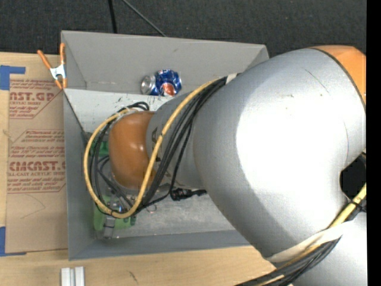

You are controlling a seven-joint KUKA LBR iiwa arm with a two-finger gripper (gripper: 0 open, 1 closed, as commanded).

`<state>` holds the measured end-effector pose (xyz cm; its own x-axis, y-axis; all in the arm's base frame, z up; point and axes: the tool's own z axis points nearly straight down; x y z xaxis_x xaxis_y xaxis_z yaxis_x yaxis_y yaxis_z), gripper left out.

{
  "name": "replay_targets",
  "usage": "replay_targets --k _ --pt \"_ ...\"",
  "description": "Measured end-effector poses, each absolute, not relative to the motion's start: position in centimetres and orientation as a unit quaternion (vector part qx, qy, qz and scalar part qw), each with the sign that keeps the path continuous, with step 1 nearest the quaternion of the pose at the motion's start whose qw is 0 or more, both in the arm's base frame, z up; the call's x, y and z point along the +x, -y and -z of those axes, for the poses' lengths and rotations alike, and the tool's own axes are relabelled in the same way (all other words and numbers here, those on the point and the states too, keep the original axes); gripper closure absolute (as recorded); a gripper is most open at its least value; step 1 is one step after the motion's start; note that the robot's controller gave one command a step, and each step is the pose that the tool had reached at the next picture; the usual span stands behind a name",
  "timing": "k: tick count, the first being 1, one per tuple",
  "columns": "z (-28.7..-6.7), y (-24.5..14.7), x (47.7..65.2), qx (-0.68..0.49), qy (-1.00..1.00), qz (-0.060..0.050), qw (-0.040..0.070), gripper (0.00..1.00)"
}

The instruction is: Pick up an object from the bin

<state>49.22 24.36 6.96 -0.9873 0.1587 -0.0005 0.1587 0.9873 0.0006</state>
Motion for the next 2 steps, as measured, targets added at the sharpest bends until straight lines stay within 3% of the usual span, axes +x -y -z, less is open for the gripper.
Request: replay_targets --k 1,2 --pt "-6.97 -24.36 49.22 0.079 -0.997 0.000 0.000 1.00" --pt "-7.77 -24.42 49.20 0.079 -0.997 -0.001 0.000 1.00"
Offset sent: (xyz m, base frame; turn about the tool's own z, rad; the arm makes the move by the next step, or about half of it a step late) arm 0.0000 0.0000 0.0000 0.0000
